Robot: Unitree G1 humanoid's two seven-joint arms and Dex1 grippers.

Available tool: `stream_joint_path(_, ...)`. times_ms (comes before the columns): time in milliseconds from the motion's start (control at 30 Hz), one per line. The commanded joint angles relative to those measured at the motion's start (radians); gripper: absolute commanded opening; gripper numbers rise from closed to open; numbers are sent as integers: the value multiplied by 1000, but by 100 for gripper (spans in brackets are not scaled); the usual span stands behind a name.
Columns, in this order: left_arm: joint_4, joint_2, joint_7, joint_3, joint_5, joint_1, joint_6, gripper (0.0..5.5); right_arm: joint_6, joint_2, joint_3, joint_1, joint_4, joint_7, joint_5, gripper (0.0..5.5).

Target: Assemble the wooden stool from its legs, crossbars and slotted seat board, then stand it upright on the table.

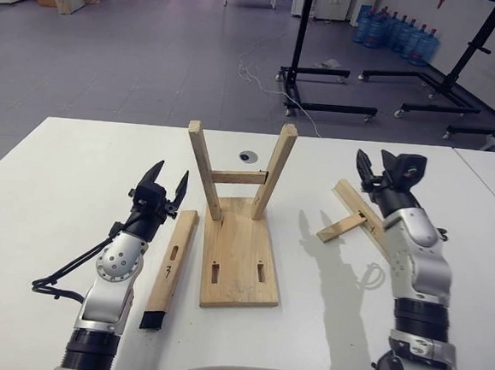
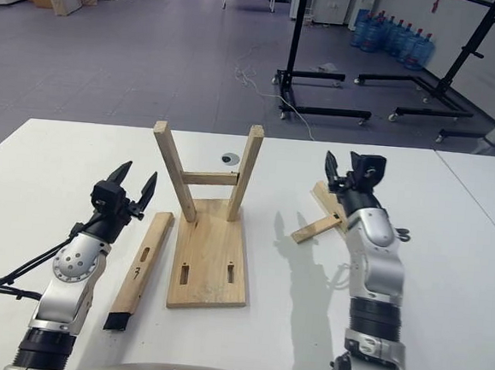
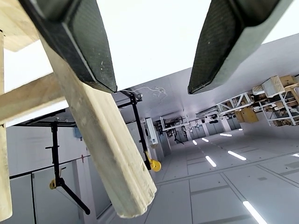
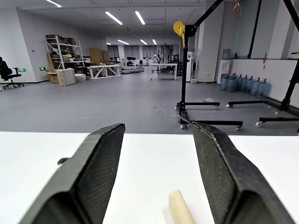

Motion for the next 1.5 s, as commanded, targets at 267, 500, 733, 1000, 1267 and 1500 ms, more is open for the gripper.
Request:
stream_joint_path(267, -44, -26, 27, -15, 16, 48, 23, 278, -15, -171, 0, 235, 198, 258, -26, 264)
stream_joint_path(500, -37, -20, 18, -18, 12, 38, 25, 278, -42, -185, 48, 234, 303, 299, -67, 264)
stream_joint_path(733, -35, -17, 14, -14, 12, 39, 23, 278, -94, -203, 20, 210, 313, 332, -29, 264)
stream_joint_path(1000, -35, -29, 31, -17, 21, 45, 17, 278, -132, -243, -23, 145, 371, 353, -13, 264)
stream_joint_path(1267, -25, -23, 21, -19, 15, 30, 19, 278, -178, -277, 27, 140, 511, 421, -64, 264)
stream_joint_path(1500, -23, -17, 17, -11, 12, 21, 20, 278, -143, -279, 82, 134, 533, 489, -65, 264)
